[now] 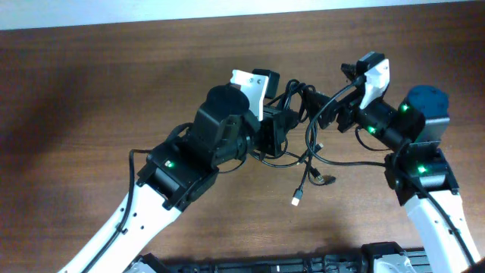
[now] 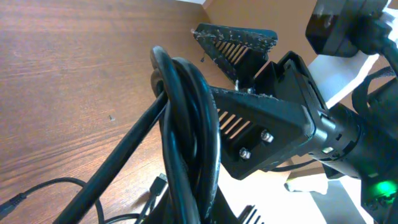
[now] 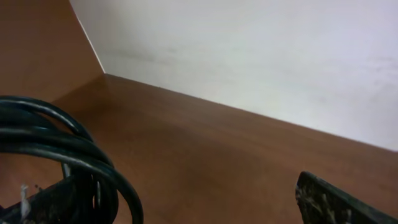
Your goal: Untangle cables
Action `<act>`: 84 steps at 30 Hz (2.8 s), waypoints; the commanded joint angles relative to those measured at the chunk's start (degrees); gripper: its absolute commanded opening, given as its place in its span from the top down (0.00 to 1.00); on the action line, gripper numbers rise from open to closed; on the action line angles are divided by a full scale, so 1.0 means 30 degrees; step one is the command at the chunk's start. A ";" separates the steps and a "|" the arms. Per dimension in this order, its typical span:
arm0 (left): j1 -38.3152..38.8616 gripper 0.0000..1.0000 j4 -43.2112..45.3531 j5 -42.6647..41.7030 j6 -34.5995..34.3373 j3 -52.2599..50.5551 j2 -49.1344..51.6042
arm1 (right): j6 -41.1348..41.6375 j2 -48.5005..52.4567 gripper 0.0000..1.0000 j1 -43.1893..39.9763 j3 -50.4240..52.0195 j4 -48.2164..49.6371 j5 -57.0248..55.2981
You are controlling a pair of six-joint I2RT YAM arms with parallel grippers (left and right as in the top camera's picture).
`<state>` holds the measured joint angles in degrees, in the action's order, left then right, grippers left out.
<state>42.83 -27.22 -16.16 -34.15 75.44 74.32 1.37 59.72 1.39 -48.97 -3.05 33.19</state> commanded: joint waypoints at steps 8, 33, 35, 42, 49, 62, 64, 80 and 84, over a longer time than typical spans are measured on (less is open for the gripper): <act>0.0335 1.00 -0.0663 -0.2761 0.0182 0.0189 -0.0678 | 0.1770 0.1093 0.02 -0.0612 -0.0182 0.0080 -0.6368; 0.0211 1.00 -0.0393 -0.1195 0.0721 0.0189 -0.0670 | 0.0546 0.1093 0.13 -0.0597 -0.0182 0.4320 0.3060; 0.0211 1.00 -0.0583 -0.1195 0.1472 0.0189 -0.0670 | 0.0546 0.1093 0.13 -0.0597 -0.0182 0.4306 0.2718; -0.0350 1.00 -0.1253 -0.1173 0.3869 0.0189 -0.1304 | 0.0590 0.1086 0.13 -0.0612 -0.0182 0.3942 0.2645; -0.2798 1.00 -0.1741 -0.0969 0.4787 0.0189 -0.1945 | 0.0648 0.0160 0.12 -0.0612 -0.0182 0.3956 0.4014; -0.2776 1.00 -0.1603 -0.4204 1.5424 0.0189 -0.1931 | -0.4881 -0.0080 0.25 -0.0590 -0.0182 0.4175 0.9588; -0.2776 1.00 -0.1596 -0.4204 1.5424 0.0189 -0.1923 | -0.4881 -0.0080 0.42 -0.0590 -0.0182 0.4218 0.9821; -0.2776 1.00 -0.1056 -0.4823 1.4622 0.0197 -0.1923 | -0.4787 -0.0080 0.96 -0.0590 -0.0182 0.4306 1.1089; -0.2776 1.00 -0.0510 -0.3621 1.2582 0.0189 -0.1923 | -0.3009 -0.0073 0.96 -0.0597 -0.0182 0.4313 1.0987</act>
<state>34.68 -30.52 -29.10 9.10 75.44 69.69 -12.25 60.14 -0.25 -48.90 9.76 65.45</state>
